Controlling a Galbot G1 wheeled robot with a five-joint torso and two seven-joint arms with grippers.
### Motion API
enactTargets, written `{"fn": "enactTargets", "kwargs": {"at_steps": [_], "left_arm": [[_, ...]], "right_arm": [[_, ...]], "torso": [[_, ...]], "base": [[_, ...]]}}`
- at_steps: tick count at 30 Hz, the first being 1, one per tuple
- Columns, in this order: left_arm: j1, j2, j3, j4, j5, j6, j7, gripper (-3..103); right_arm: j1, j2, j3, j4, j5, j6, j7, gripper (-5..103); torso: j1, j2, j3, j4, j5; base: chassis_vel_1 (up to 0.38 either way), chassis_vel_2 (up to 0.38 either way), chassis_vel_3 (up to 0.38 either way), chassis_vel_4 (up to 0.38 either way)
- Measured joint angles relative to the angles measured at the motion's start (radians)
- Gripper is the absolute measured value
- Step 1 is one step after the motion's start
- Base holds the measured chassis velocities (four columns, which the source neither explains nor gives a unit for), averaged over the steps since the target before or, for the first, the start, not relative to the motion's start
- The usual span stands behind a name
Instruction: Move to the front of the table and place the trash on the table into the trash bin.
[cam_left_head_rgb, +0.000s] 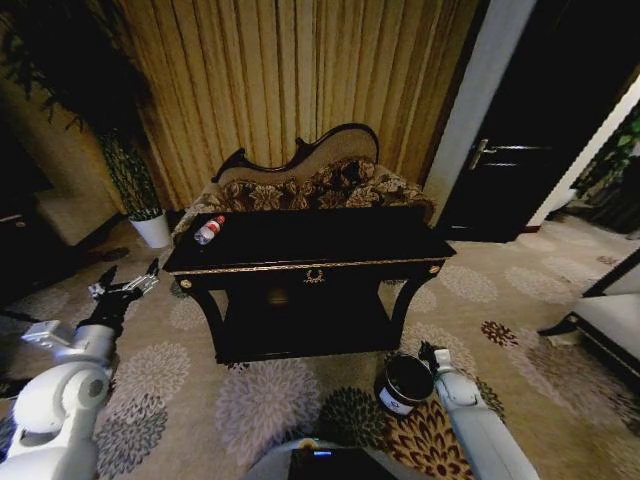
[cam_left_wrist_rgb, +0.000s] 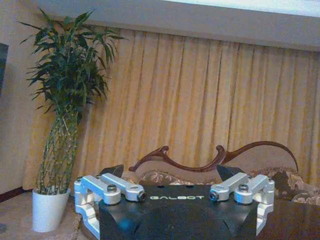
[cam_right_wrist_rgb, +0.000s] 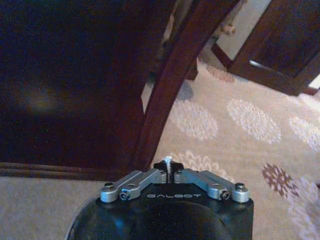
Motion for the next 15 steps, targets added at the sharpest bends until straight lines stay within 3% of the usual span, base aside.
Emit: {"fn": "enactTargets", "kwargs": {"at_steps": [10,15], "left_arm": [[0.006,0.001,-0.003,-0.005,-0.005,-0.008,0.002,100],[0.002,0.008,-0.004,-0.006,-0.013,-0.008,0.004,100]], "right_arm": [[0.085,0.001,0.04,-0.19,-0.058,0.019,0.0,-1],[0.077,-0.007,0.058,-0.202,-0.066,0.018,0.0,12]], "torso": [[0.0,0.0,0.0,0.0002,0.0],[0.0,0.0,0.0,0.0001,-0.0002]], "base": [[0.0,0.0,0.0,0.0],[0.0,0.0,0.0,0.0]]}}
